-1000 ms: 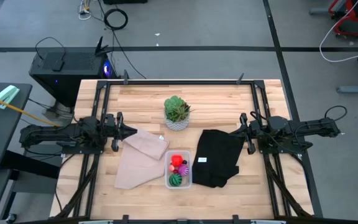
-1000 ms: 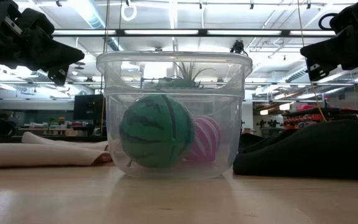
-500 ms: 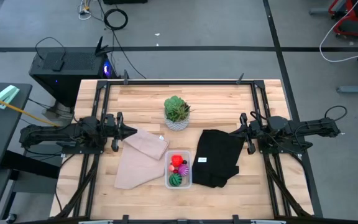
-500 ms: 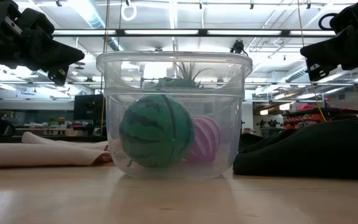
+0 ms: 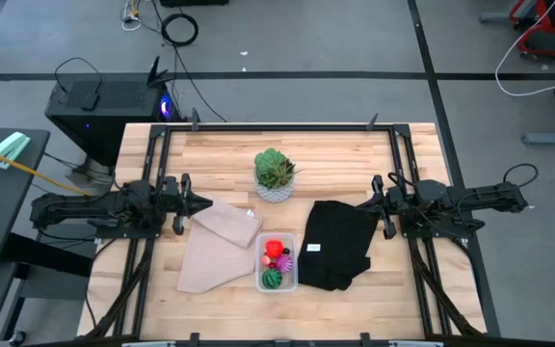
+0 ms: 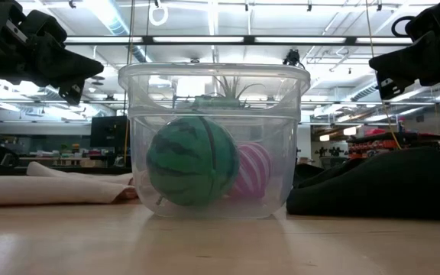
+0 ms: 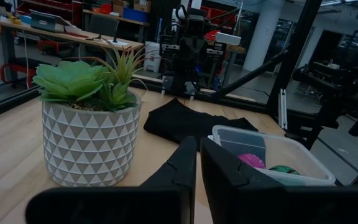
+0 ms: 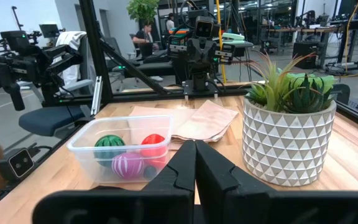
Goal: Pick and placing Produce into tupperware
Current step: Return to Home Position
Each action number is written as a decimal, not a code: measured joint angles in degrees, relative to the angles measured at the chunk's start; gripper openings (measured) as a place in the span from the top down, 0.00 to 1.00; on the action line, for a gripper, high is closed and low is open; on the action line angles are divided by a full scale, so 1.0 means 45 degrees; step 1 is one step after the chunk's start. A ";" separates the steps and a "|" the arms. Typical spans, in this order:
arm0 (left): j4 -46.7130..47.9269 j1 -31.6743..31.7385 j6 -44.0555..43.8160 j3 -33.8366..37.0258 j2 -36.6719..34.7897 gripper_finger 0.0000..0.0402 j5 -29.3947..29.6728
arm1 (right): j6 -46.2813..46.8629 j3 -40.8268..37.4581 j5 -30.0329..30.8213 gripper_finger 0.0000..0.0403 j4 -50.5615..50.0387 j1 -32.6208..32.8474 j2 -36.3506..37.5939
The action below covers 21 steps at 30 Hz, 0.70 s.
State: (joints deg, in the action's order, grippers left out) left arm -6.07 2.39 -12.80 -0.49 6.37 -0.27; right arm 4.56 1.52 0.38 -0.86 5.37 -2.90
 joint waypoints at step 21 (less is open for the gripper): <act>0.0000 0.0000 -0.0005 0.0000 0.0000 0.93 0.0000 | 0.0000 0.0000 0.0000 0.97 -0.0001 0.0000 0.0000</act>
State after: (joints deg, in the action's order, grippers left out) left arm -6.07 2.39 -12.82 -0.49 6.37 -0.27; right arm 4.56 1.52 0.38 -0.86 5.37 -2.90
